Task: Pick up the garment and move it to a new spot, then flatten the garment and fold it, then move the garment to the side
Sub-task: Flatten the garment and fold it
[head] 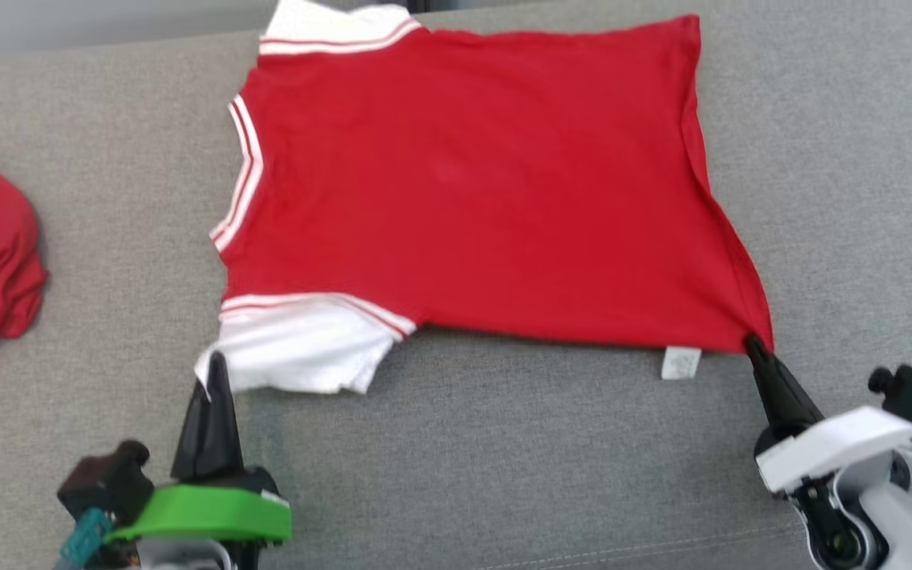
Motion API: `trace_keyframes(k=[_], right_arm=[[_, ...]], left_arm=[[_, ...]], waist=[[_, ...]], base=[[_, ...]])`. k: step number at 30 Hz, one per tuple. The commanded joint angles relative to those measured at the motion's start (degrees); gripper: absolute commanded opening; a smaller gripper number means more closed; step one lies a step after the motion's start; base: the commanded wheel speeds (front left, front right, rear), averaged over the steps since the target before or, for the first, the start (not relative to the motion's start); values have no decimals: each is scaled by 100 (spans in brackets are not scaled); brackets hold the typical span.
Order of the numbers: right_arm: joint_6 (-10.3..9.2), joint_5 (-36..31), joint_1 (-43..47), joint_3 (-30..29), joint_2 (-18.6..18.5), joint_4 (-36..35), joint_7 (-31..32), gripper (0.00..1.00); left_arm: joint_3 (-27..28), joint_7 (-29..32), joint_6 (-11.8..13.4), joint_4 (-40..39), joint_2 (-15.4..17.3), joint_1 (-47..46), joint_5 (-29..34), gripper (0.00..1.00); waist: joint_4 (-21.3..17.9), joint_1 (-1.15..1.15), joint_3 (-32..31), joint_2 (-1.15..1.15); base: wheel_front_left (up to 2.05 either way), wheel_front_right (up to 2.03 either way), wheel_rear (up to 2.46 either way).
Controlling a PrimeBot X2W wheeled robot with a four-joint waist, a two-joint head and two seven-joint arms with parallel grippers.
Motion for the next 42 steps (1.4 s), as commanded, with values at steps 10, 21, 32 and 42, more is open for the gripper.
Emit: trace_keyframes(k=[10, 21, 32, 42], right_arm=[[-8, -501, 1164, -847, 206, -469, 260, 0], [-6, -1004, 1233, -1451, 824, -1007, 940, 0], [-5, -981, 706, -1969, 1389, -1569, 1799, 0], [-4, -1240, -428, -2467, 1733, -942, 2318, 0]], left_arm=[[-178, -18, -40, -60, 12, 769, 145, 0], [-389, 25, -243, 69, 55, 213, 205, 0], [-413, 431, -474, 385, 417, -1007, 307, 0], [-477, 621, -684, 1523, 605, -2342, 391, 0]], waist=[[87, 1, -407, 0], [52, 1, -465, 0], [-206, 1, -276, 0], [-399, 1, 104, 0]], base=[[0, 0, 0], [0, 0, 0], [0, 0, 0], [0, 0, 0]])
